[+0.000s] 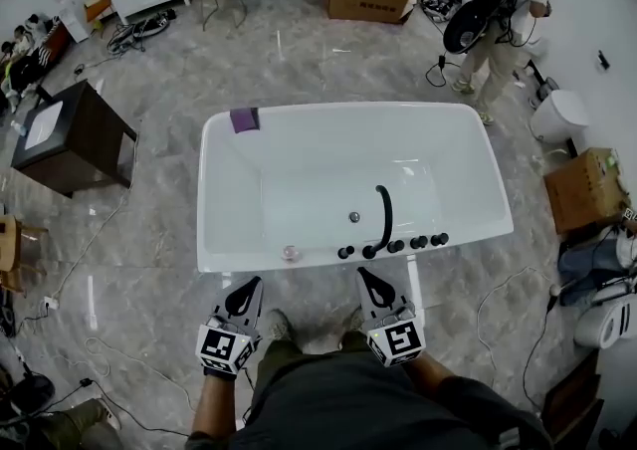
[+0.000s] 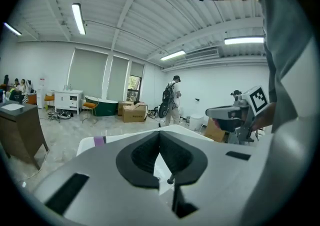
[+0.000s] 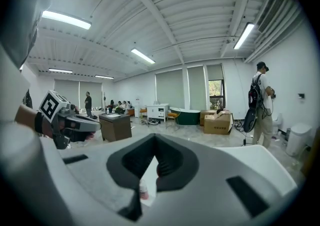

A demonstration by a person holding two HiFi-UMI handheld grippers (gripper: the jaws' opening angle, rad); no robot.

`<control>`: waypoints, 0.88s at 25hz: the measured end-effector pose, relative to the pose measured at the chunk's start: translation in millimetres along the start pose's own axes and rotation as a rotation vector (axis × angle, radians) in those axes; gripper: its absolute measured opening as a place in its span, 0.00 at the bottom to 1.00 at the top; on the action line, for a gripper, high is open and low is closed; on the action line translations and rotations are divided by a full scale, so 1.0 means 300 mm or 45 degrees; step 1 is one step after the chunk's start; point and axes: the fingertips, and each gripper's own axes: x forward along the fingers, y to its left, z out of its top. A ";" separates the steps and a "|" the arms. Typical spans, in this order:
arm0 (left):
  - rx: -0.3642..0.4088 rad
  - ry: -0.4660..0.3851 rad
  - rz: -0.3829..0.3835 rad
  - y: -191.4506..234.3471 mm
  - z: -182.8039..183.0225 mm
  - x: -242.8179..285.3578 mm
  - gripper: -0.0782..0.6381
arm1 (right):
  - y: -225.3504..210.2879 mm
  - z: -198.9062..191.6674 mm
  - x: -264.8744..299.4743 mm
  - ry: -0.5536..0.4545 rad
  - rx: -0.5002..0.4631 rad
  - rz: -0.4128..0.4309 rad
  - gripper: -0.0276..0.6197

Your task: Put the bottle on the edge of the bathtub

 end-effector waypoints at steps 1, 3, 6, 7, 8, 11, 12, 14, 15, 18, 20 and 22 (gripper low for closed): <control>0.002 -0.002 0.005 -0.011 0.007 -0.007 0.11 | 0.002 0.007 -0.007 -0.002 -0.004 0.002 0.04; 0.003 -0.009 0.018 -0.031 0.018 -0.017 0.11 | -0.001 0.013 -0.020 -0.007 -0.010 0.006 0.04; 0.025 -0.022 0.029 -0.049 0.039 -0.028 0.11 | -0.006 0.023 -0.031 -0.012 -0.016 0.005 0.04; 0.031 -0.025 0.032 -0.052 0.043 -0.036 0.11 | -0.002 0.026 -0.034 -0.013 -0.018 0.007 0.04; 0.032 -0.029 0.035 -0.054 0.046 -0.045 0.11 | 0.002 0.029 -0.037 -0.018 -0.022 0.009 0.04; 0.033 -0.032 0.046 -0.062 0.041 -0.062 0.11 | 0.004 0.034 -0.050 -0.030 -0.033 0.012 0.04; 0.030 -0.031 0.050 -0.063 0.037 -0.065 0.11 | 0.003 0.034 -0.052 -0.032 -0.036 0.013 0.04; 0.021 -0.028 0.057 -0.066 0.028 -0.069 0.11 | -0.001 0.035 -0.055 -0.034 -0.044 0.014 0.04; 0.018 -0.027 0.058 -0.070 0.023 -0.070 0.11 | -0.002 0.034 -0.057 -0.034 -0.048 0.014 0.04; 0.015 -0.023 0.053 -0.081 0.008 -0.072 0.11 | -0.001 0.027 -0.064 -0.032 -0.050 0.014 0.04; 0.013 -0.023 0.049 -0.084 -0.001 -0.075 0.11 | 0.005 0.023 -0.066 -0.030 -0.050 0.010 0.04; 0.013 -0.027 0.046 -0.084 -0.001 -0.075 0.11 | 0.010 0.021 -0.067 -0.028 -0.048 0.004 0.04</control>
